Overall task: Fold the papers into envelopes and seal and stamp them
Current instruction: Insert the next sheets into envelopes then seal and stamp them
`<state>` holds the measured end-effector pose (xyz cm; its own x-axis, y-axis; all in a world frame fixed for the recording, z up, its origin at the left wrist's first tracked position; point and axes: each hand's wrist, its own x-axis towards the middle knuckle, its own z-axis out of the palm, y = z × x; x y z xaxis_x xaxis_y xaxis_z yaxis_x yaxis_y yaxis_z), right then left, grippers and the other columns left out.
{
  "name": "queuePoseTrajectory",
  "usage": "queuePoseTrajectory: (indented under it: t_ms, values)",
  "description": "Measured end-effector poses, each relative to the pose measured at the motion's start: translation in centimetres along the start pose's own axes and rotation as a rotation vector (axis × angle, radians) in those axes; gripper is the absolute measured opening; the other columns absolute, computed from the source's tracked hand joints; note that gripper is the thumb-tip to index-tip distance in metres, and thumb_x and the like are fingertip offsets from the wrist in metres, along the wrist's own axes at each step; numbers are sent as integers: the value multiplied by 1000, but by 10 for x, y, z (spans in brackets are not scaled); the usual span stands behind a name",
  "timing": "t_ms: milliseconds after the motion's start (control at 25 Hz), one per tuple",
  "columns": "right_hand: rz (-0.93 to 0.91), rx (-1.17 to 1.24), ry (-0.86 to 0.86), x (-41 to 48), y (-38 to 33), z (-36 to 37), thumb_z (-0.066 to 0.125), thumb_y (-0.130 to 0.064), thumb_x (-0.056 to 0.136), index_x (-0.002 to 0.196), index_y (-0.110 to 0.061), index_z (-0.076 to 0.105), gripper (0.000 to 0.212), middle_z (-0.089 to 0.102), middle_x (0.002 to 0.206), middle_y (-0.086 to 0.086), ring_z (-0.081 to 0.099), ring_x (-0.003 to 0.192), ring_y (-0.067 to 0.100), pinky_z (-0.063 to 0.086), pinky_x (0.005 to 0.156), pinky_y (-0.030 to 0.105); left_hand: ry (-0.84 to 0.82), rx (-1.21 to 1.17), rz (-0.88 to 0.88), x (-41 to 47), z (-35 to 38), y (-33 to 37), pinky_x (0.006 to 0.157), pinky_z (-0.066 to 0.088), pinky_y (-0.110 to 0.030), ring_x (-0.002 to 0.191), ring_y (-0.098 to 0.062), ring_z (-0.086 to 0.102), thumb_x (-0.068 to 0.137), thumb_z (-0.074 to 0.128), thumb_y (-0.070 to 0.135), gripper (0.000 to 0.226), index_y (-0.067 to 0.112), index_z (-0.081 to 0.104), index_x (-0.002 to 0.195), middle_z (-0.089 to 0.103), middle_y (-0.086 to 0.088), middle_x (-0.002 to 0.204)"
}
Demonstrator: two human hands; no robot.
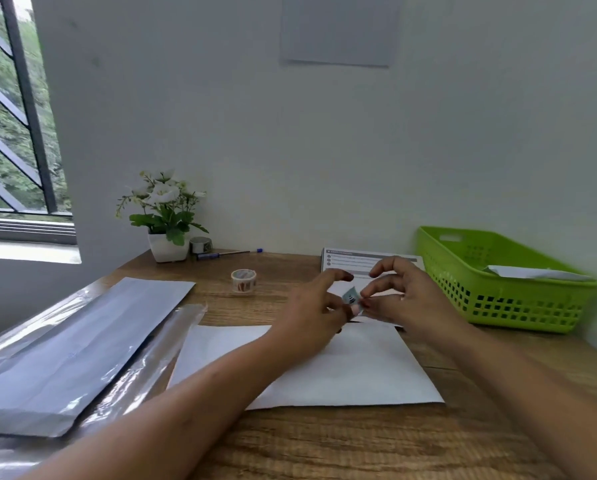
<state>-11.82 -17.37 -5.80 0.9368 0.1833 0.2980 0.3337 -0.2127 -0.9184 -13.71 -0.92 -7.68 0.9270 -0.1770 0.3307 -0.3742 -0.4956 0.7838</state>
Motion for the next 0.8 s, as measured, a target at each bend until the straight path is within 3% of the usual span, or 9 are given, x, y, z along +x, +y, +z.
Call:
queuePoseTrajectory:
  t_ms: [160,400,600,800]
  values:
    - [34,24,-29,1,-1,3,70,8,76,93,-12,57,29,68,88,8,69,78,22,60,75,33,50,-79,-30,5,0,-4,58,52,-27,62,-8,59,88,63,15,43,31,43,123,70,4,78]
    - [3,-66,-172,1,-9,-6,63,9,82,81,-4,63,12,66,76,10,65,68,11,57,63,20,-147,-221,-1,4,-1,-5,58,46,-28,60,-9,49,95,51,9,51,36,24,128,65,10,69]
    - [23,-154,-198,-1,-8,-14,63,7,84,89,-3,72,14,73,80,6,68,73,6,56,67,16,-158,-148,-31,0,2,-4,64,47,-26,66,-11,55,86,67,16,65,40,24,128,67,6,75]
    - [74,-348,-204,4,-3,-25,69,7,78,87,-16,76,26,75,86,3,70,82,9,57,79,26,-178,135,5,-1,0,-2,63,41,-16,65,1,52,81,72,30,63,42,29,126,66,12,79]
